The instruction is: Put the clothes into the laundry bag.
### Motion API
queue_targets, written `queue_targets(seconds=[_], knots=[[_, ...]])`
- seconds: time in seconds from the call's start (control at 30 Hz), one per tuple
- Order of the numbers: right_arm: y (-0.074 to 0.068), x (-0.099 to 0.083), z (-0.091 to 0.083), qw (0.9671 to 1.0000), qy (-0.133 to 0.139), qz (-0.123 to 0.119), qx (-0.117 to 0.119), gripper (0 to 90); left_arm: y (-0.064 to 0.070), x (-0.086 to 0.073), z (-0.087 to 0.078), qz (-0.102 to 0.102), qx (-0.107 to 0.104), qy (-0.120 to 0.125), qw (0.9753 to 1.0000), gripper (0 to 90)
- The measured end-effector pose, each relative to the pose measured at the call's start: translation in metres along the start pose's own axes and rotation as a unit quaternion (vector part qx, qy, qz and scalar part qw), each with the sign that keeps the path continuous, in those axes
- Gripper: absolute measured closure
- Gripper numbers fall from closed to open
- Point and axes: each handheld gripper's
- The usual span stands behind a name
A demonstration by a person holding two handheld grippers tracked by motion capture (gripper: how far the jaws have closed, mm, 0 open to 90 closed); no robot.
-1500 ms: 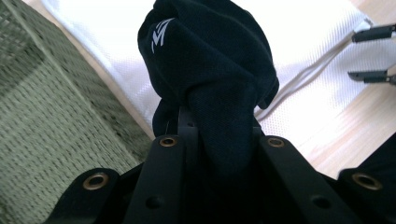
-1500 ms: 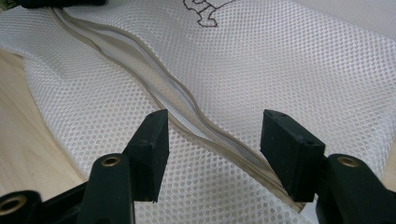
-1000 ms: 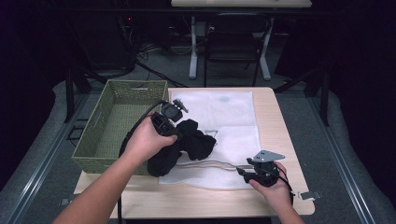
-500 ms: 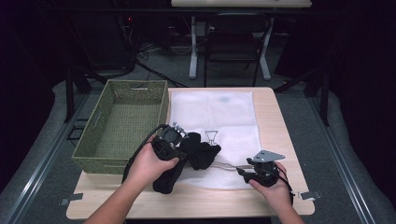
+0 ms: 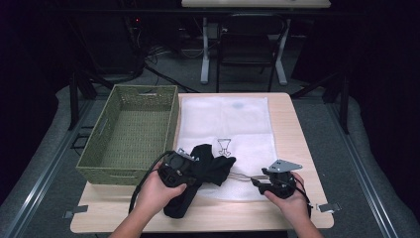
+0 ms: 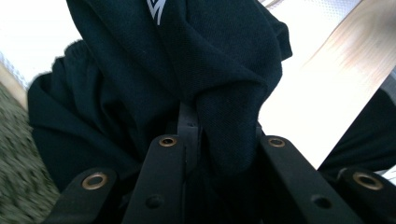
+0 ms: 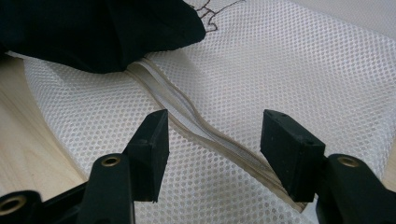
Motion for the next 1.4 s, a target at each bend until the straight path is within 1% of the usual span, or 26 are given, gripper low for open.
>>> queue_targets(seconds=[0.03,0.13,0.23,0.3,0.37,0.4,0.43,0.47,0.5,0.6,0.67,0.7,0.8,0.83,0.97,1.03,1.13,1.23,1.27,1.33,1.4], knots=[[0.000,0.000,0.000,1.0000,0.000,0.000,0.000,42.2,0.001,-0.006,0.000,-0.005,0.000,0.011,0.9999,78.3],[0.000,0.000,0.000,1.0000,0.000,0.000,0.000,42.2,0.003,-0.019,0.001,-0.013,0.012,0.027,0.9995,78.0],[0.000,0.000,0.000,1.0000,0.000,0.001,-0.001,42.2,0.007,-0.032,0.003,-0.021,0.029,0.032,0.9988,76.7],[0.000,0.000,0.001,1.0000,-0.001,0.001,-0.001,42.3,0.008,-0.038,0.004,-0.019,0.043,0.031,0.9984,74.6],[-0.001,0.000,0.001,1.0000,-0.002,0.002,0.000,42.2,0.010,-0.042,0.003,-0.024,0.052,0.030,0.9979,70.9],[-0.001,0.000,0.001,1.0000,-0.002,0.002,0.000,42.2,0.010,-0.043,0.002,-0.024,0.060,0.029,0.9975,68.8],[-0.001,0.000,0.001,1.0000,-0.003,0.000,0.000,42.2,0.011,-0.045,0.002,-0.025,0.074,0.028,0.9965,65.5],[-0.001,0.000,0.001,1.0000,-0.003,0.001,0.000,42.2,0.011,-0.046,0.002,-0.027,0.081,0.026,0.9960,60.5],[-0.001,0.000,0.001,1.0000,-0.003,0.001,0.000,42.2,0.012,-0.047,0.002,-0.030,0.085,0.026,0.9956,56.0],[-0.001,-0.001,0.001,1.0000,-0.004,0.002,-0.001,42.2,0.013,-0.049,0.003,-0.039,0.101,0.021,0.9939,46.9],[-0.001,-0.001,0.002,1.0000,-0.004,0.003,-0.001,42.2,0.012,-0.051,0.004,-0.052,0.109,0.017,0.9925,39.6],[-0.001,-0.001,0.002,1.0000,-0.004,0.003,-0.001,42.3,0.012,-0.052,0.004,-0.059,0.110,0.017,0.9920,37.0],[-0.001,0.000,0.001,1.0000,-0.003,0.001,-0.001,42.2,0.008,-0.056,0.006,-0.078,0.105,0.008,0.9913,31.0],[0.000,0.000,0.002,1.0000,-0.003,0.001,-0.001,42.2,0.008,-0.056,0.006,-0.082,0.102,0.006,0.9915,30.4],[0.000,0.000,0.002,1.0000,-0.003,0.002,0.000,42.2,0.006,-0.061,0.009,-0.093,0.105,-0.007,0.9901,25.3],[0.000,0.000,0.002,1.0000,-0.003,0.002,0.000,42.3,0.005,-0.063,0.011,-0.095,0.102,-0.015,0.9901,23.2],[0.000,0.000,0.002,1.0000,-0.005,-0.002,0.000,42.2,0.003,-0.067,0.013,-0.101,0.103,-0.017,0.9895,20.2],[-0.001,0.000,0.002,1.0000,-0.005,-0.001,0.000,42.1,0.000,-0.070,0.015,-0.103,0.100,-0.016,0.9895,19.0],[0.000,0.000,0.002,1.0000,-0.004,-0.003,0.000,42.1,-0.001,-0.071,0.017,-0.104,0.101,-0.012,0.9894,18.2],[0.000,0.000,0.002,1.0000,-0.004,-0.004,0.000,42.0,-0.003,-0.074,0.020,-0.108,0.094,-0.012,0.9897,16.5],[0.000,0.000,0.002,1.0000,-0.004,-0.003,0.000,42.1,-0.006,-0.076,0.022,-0.112,0.090,-0.006,0.9896,15.9]])
Point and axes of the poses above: each handheld gripper's, and its own axes: z roughly forward along the jaws, x roughly out of its top, y roughly to its right, and after that the axes turned 10 degrees about z, right-handed
